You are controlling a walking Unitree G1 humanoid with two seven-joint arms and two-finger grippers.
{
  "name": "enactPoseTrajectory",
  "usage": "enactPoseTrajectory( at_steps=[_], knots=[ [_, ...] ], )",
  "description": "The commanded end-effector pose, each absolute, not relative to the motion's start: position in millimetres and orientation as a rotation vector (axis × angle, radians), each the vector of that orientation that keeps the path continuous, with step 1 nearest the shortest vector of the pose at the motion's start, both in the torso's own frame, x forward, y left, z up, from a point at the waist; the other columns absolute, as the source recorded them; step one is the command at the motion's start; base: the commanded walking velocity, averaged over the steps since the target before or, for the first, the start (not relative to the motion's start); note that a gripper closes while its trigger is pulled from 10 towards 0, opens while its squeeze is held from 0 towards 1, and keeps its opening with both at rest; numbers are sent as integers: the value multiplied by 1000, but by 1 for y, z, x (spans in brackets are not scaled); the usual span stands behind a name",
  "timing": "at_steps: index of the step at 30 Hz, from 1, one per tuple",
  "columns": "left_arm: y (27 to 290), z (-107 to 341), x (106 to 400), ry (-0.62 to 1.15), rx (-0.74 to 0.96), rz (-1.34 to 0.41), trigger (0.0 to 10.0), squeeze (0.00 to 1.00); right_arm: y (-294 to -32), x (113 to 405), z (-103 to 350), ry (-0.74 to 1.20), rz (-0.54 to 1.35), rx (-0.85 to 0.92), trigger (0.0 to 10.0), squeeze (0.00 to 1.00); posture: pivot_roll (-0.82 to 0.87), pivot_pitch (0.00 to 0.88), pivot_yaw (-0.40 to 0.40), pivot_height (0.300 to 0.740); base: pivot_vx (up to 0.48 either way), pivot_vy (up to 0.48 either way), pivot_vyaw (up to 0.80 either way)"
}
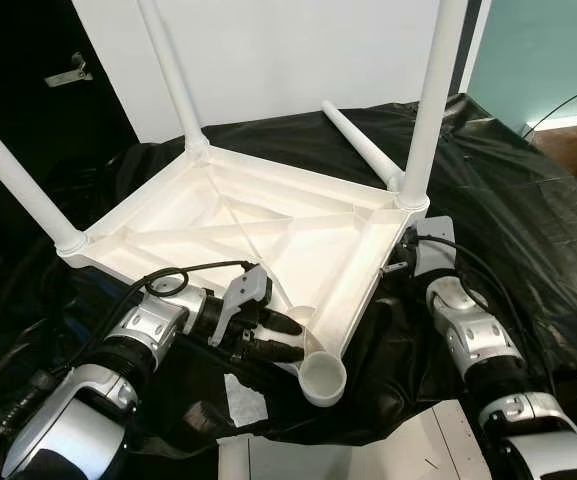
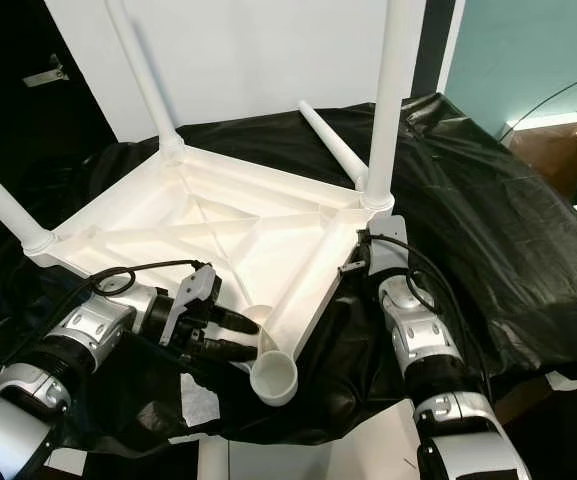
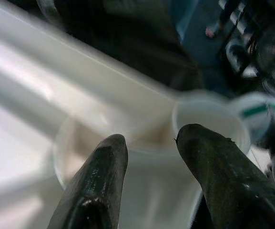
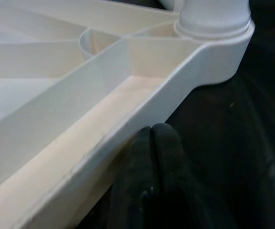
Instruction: Building children table
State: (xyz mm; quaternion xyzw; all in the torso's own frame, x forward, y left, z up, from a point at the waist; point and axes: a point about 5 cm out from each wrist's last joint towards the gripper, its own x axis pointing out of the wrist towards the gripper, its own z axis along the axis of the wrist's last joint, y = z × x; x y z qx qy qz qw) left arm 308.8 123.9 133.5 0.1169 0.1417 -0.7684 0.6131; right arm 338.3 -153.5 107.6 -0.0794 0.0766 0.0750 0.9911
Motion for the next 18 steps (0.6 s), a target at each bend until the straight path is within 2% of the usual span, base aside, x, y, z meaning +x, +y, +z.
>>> enactPoseTrajectory(
  at_steps=[1, 4, 11, 12, 18],
  knots=[
    [132, 151, 313, 282, 273, -1786, 10000, 0, -132, 332, 102, 167, 242, -132, 10000, 0, -158, 11, 97, 740, 0, 0, 0],
    [161, 169, 310, 302, 294, -1774, 10000, 0, -132, 309, 87, 200, 226, -93, 10000, 0, -164, 6, 104, 740, 0, 0, 0],
    [177, 159, 306, 380, 329, -1753, 10000, 0, -133, 298, 76, 232, 212, -74, 10000, 0, -168, 2, 107, 740, 0, 0, 0],
    [185, 144, 302, 478, 423, -1753, 10000, 0, -136, 298, 78, 233, 202, -69, 10000, 0, -170, 0, 104, 740, 0, 0, 0],
    [190, 135, 295, 551, 478, -1778, 10000, 0, -137, 301, 82, 226, 198, -70, 10000, 0, -164, 0, 99, 740, 0, 0, 0]
  ],
)
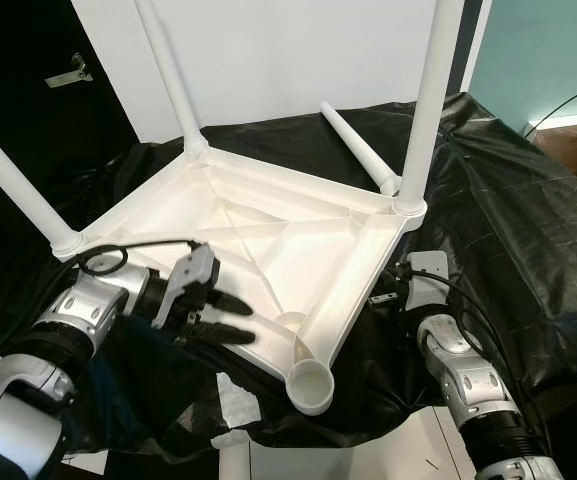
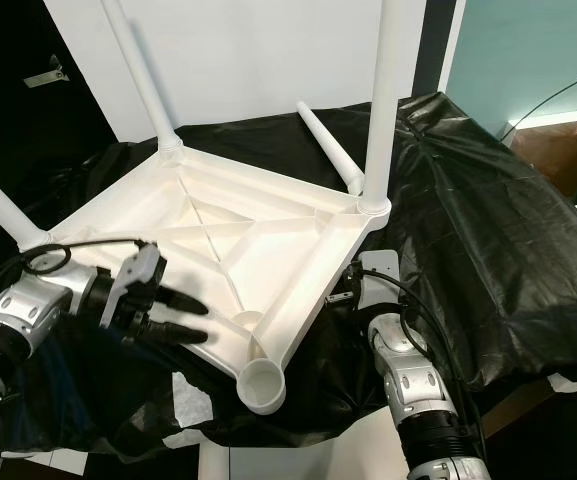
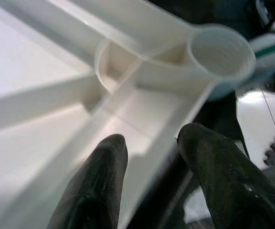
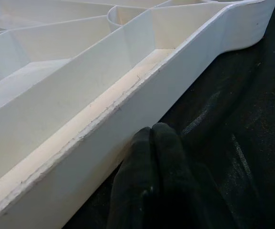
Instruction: Building children table
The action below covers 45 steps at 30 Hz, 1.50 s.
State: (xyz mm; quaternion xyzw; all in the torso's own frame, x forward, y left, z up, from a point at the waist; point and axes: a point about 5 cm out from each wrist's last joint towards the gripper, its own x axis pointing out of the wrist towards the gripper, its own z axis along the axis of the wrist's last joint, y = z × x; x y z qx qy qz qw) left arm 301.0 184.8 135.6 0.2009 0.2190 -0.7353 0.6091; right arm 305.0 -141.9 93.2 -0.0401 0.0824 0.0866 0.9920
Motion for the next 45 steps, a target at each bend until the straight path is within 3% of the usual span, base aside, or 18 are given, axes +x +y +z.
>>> enactPoseTrajectory(
  at_steps=[1, 11, 20, 21, 23, 24, 28, 32, 36, 45],
  knots=[
    [190, 133, 294, 564, 489, -1786, 10000, 0, -138, 302, 83, 225, 197, -70, 10000, 0, -163, 0, 98, 740, 0, 0, 0],
    [195, 110, 289, 687, 643, -1810, 10000, 0, -132, 301, 88, 217, 209, -58, 10000, 0, -162, 0, 84, 740, 0, 0, 0],
    [174, 89, 292, 673, 743, -1752, 10000, 0, -135, 304, 94, 205, 201, -54, 10000, 0, -171, 0, 78, 740, 0, 0, 0],
    [171, 82, 289, 722, 750, -1763, 4549, 0, -136, 303, 95, 202, 193, -51, 10000, 0, -176, 0, 79, 740, 0, 0, 0],
    [171, 81, 288, 737, 749, -1772, 4549, 0, -137, 303, 95, 202, 190, -50, 10000, 0, -178, 0, 81, 740, 0, 0, 0],
    [171, 80, 287, 745, 746, -1778, 0, 0, -137, 303, 96, 202, 189, -50, 10000, 0, -178, 0, 81, 740, 0, 0, 0],
    [166, 76, 286, 733, 725, -1773, 0, 0, -137, 301, 96, 202, 182, -46, 10000, 0, -183, 0, 88, 740, 0, 0, 0],
    [135, 63, 294, 658, 593, -1590, 0, 0, -139, 299, 95, 205, 162, -36, 10000, 0, -188, 0, 95, 740, 0, 0, 0],
    [127, 54, 297, 664, 566, -1479, 0, 0, -140, 298, 94, 209, 157, -35, 10000, 0, -187, 0, 95, 740, 0, 0, 0],
    [133, 45, 281, 704, 552, -1574, 0, 0, -143, 298, 95, 214, 152, -41, 10000, 0, -178, 0, 87, 740, 0, 0, 0]
  ],
)
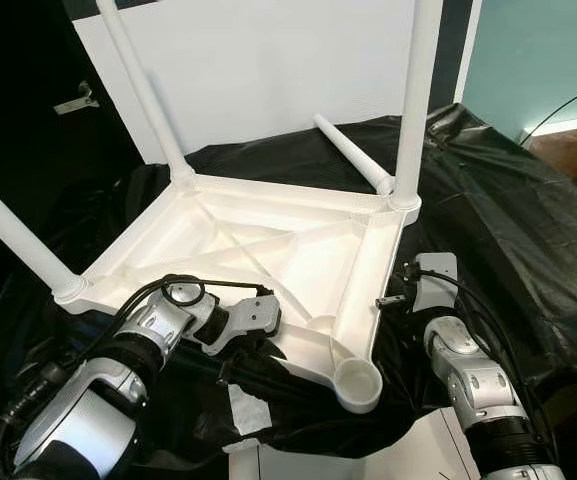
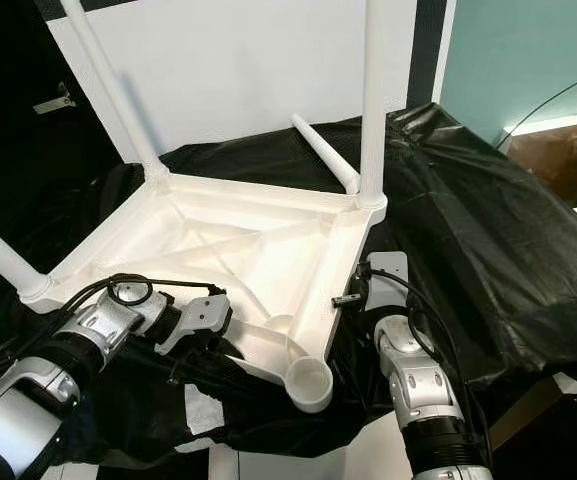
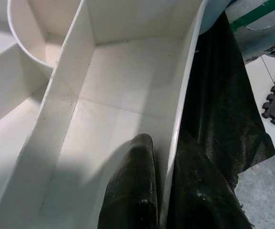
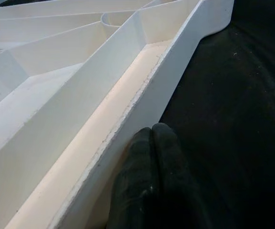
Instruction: Building children table
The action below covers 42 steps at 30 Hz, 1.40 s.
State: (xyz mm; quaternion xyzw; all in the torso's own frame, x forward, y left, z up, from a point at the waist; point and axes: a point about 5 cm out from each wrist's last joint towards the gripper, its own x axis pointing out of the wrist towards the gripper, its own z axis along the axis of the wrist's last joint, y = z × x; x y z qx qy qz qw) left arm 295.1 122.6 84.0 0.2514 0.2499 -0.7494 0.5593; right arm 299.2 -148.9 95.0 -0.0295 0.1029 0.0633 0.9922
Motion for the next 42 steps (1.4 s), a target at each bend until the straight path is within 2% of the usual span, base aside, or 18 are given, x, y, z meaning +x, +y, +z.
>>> enactPoseTrajectory(
  at_steps=[1, 4, 8, 16, 25, 42],
  knots=[
    [135, 46, 279, 699, 549, -1609, 0, 0, -143, 299, 95, 214, 153, -43, 10000, 0, -176, 0, 85, 740, 0, 0, 0],
    [137, 47, 276, 701, 528, -1653, 0, 0, -143, 299, 95, 214, 155, -44, 10000, 0, -176, 0, 85, 740, 0, 0, 0],
    [144, 55, 266, 693, 461, -1795, 0, 0, -143, 300, 95, 215, 155, -47, 10000, 0, -176, 0, 85, 740, 0, 0, 0],
    [155, 62, 257, 738, 412, -1903, 0, 0, -143, 300, 93, 221, 149, -45, 10000, 0, -169, 0, 92, 740, 0, 0, 0],
    [185, 63, 250, 862, 455, -1892, 0, 0, -145, 297, 89, 232, 137, -37, 10000, 0, -168, 4, 103, 740, 0, 0, 0],
    [209, 60, 258, 945, 414, -1759, 0, 0, -145, 295, 88, 238, 132, -33, 10000, 0, -169, 6, 104, 740, 0, 0, 0]
  ],
)
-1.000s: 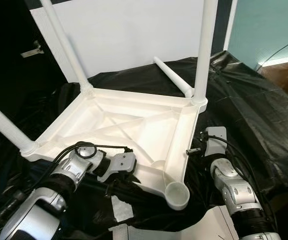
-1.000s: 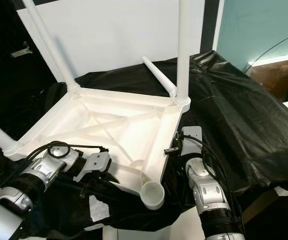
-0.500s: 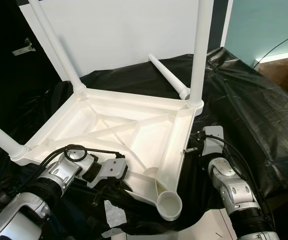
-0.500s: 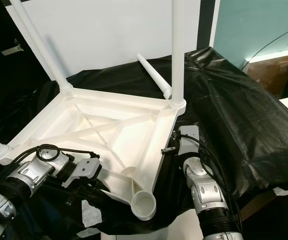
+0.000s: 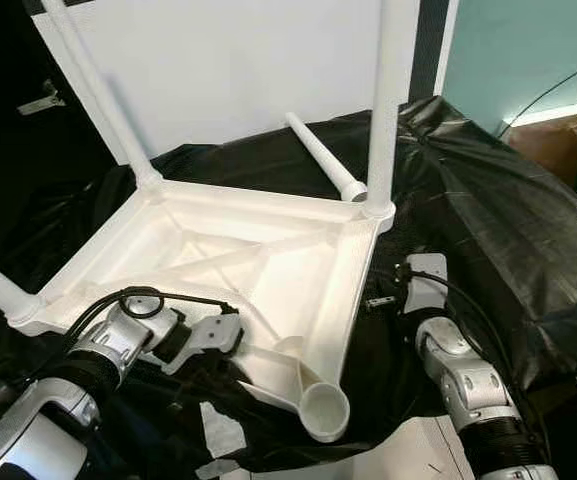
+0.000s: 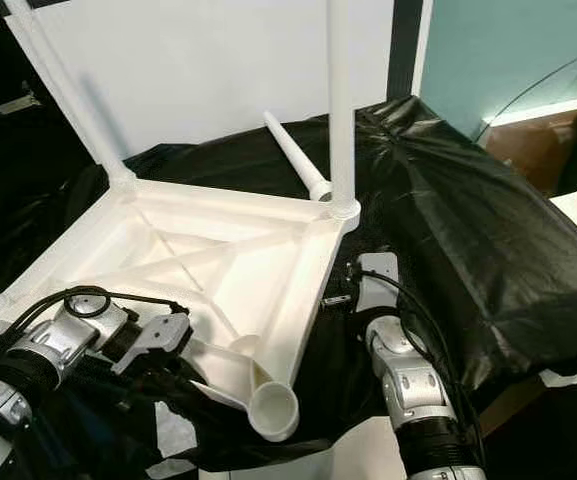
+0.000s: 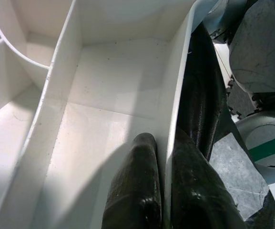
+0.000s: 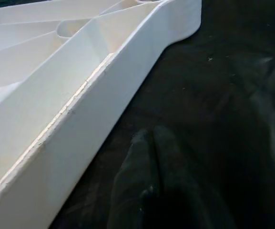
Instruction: Building children table
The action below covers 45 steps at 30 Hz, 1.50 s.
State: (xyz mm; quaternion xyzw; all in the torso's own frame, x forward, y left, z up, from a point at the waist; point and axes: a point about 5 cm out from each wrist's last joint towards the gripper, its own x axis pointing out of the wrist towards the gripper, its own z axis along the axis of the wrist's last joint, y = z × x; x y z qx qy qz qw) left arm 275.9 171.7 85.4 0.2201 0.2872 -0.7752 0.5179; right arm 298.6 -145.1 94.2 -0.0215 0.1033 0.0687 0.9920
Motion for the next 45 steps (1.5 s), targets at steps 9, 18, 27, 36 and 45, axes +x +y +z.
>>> enactPoseTrajectory(
  at_steps=[9, 18, 27, 36, 45],
  knots=[
    [213, 51, 251, 980, 370, -1744, 0, 0, -145, 294, 88, 240, 133, -34, 10000, 0, -167, 12, 97, 740, 0, 0, 0],
    [225, 51, 249, 1003, 366, -1714, 0, 0, -147, 294, 87, 244, 130, -38, 10000, 0, -163, 13, 98, 740, 0, 0, 0],
    [238, 56, 249, 1015, 352, -1661, 0, 0, -147, 293, 86, 245, 125, -35, 10000, 0, -156, 14, 101, 740, 0, 0, 0],
    [220, 72, 262, 808, 259, -1662, 10000, 0, -146, 292, 86, 245, 132, -36, 10000, 0, -152, 11, 95, 740, 0, 0, 0],
    [231, 70, 254, 867, 305, -1680, 10000, 769, -146, 290, 84, 253, 134, -37, 10000, 0, -153, 16, 95, 740, 0, 0, 0]
  ],
)
